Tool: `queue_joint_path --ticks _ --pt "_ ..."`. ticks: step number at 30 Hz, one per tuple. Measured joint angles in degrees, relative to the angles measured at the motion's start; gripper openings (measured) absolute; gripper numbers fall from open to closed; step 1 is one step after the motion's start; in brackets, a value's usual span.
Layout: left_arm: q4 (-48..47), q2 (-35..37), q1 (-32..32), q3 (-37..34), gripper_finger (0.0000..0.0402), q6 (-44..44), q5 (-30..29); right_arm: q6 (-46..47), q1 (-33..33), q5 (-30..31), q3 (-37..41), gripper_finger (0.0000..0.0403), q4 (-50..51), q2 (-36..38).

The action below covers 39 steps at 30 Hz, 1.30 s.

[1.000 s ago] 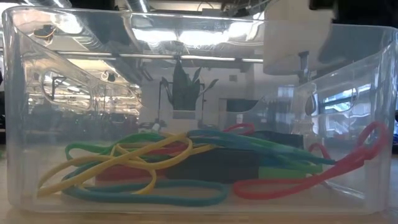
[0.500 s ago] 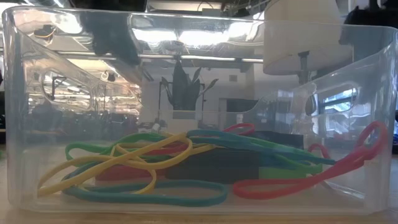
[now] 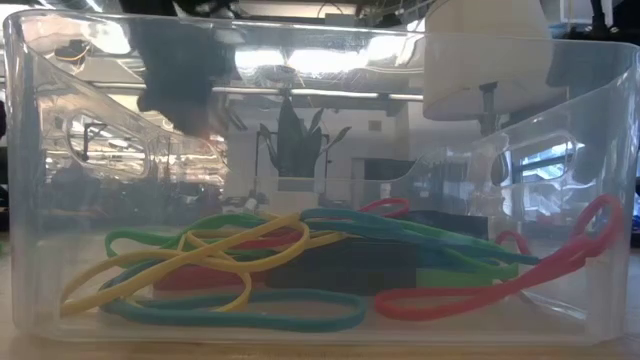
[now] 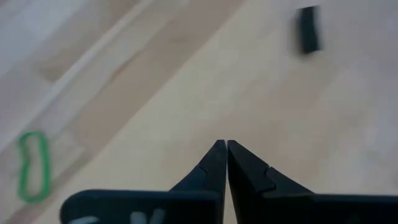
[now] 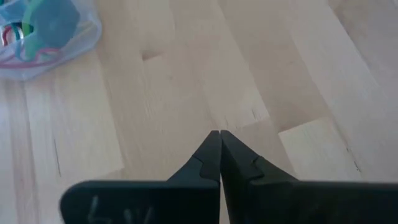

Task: Pick and place rubber bands into bin
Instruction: Put the green rubber band into the transparent bin

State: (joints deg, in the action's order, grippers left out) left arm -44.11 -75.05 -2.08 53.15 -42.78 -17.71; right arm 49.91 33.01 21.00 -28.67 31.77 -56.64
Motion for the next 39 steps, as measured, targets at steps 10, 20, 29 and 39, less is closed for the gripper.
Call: queue_joint_path --ticks 10,20,29,39 --pt "-4.6 -0.3 19.2 -1.9 0.0099 2.1 6.1 4.1 -3.0 2.7 0.0 0.0003 0.5 0.1" --pt "-3.9 -3.5 32.6 -7.2 0.0156 5.0 5.1 4.1 -7.7 3.0 0.0 0.0003 -1.6 0.1" --pt "-3.6 -10.6 40.1 -7.9 0.0157 5.0 5.7 4.0 -11.0 3.0 0.0 0.0003 -2.3 0.1" --pt "-4.0 -19.7 43.3 -7.3 0.0143 8.2 10.8 3.7 -12.7 3.0 0.0 0.0003 -2.7 0.1"
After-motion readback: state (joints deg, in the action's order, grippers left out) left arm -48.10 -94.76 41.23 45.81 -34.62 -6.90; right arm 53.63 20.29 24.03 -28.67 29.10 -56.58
